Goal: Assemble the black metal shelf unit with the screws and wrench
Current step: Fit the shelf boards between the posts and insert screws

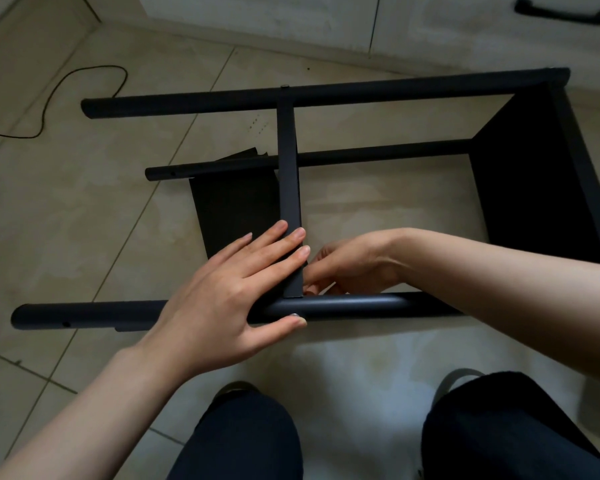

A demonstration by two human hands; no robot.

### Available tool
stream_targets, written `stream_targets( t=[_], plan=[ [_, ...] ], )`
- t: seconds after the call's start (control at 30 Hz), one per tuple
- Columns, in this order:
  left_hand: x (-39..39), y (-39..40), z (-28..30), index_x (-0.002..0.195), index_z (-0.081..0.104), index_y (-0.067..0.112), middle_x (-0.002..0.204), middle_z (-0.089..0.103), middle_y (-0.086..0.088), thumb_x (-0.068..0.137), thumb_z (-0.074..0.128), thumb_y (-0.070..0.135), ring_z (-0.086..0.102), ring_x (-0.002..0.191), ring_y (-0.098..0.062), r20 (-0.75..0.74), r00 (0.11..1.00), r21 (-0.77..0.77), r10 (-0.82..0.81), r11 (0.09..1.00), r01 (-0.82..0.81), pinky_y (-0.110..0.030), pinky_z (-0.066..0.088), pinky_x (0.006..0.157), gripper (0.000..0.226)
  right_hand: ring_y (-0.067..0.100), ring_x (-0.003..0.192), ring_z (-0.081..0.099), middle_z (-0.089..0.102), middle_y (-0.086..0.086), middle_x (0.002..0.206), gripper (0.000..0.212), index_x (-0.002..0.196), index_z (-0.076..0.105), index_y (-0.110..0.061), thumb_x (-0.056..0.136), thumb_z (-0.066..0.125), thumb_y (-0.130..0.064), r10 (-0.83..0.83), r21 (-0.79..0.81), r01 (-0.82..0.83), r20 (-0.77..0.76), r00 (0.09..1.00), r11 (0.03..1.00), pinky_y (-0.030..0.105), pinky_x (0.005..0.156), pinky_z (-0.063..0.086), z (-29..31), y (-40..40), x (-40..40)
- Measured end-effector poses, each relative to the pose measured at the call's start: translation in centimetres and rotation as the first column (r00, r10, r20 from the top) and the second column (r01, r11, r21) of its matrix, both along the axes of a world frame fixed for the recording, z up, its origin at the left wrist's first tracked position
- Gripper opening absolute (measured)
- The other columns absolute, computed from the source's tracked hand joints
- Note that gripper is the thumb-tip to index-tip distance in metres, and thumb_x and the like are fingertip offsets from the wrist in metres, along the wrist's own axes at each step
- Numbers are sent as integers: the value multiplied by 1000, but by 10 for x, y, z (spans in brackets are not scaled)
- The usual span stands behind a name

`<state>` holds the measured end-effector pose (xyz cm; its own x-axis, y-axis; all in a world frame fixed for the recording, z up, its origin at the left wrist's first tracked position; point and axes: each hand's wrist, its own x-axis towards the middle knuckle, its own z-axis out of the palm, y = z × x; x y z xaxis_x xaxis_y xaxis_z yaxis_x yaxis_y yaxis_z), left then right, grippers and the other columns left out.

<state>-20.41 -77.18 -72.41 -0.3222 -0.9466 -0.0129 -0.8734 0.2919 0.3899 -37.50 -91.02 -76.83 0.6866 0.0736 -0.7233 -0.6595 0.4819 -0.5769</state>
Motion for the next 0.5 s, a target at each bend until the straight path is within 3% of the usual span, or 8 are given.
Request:
stream_targets(
  t=[0.13,0.33,0.5],
  plan=[
    [0,0,0,154,36,21,164,27,6,91,54,59,16,153,-10,2,1000,3,7,1000,-7,-45,28,121,76,16,79,63,61,5,84,11,89,64,-10,95,56,-14,4,25,-4,-14,1000,1000,32,83,50,3,-5,-4],
    [-1,0,0,154,37,20,163,28,6,91,54,58,16,153,-10,-2,1000,-1,9,1000,-9,-44,28,121,75,13,75,61,59,2,75,14,83,62,-9,95,57,-14,2,-16,-2,1,1000,1000,28,79,51,0,4,1],
    [-1,0,0,154,36,21,164,27,7,90,54,59,16,153,-9,3,1000,4,10,1000,-10,-44,28,121,76,15,80,63,61,5,87,10,97,64,-9,96,54,-13,17,36,-17,2,1000,999,29,80,52,4,-4,-3]
  ],
)
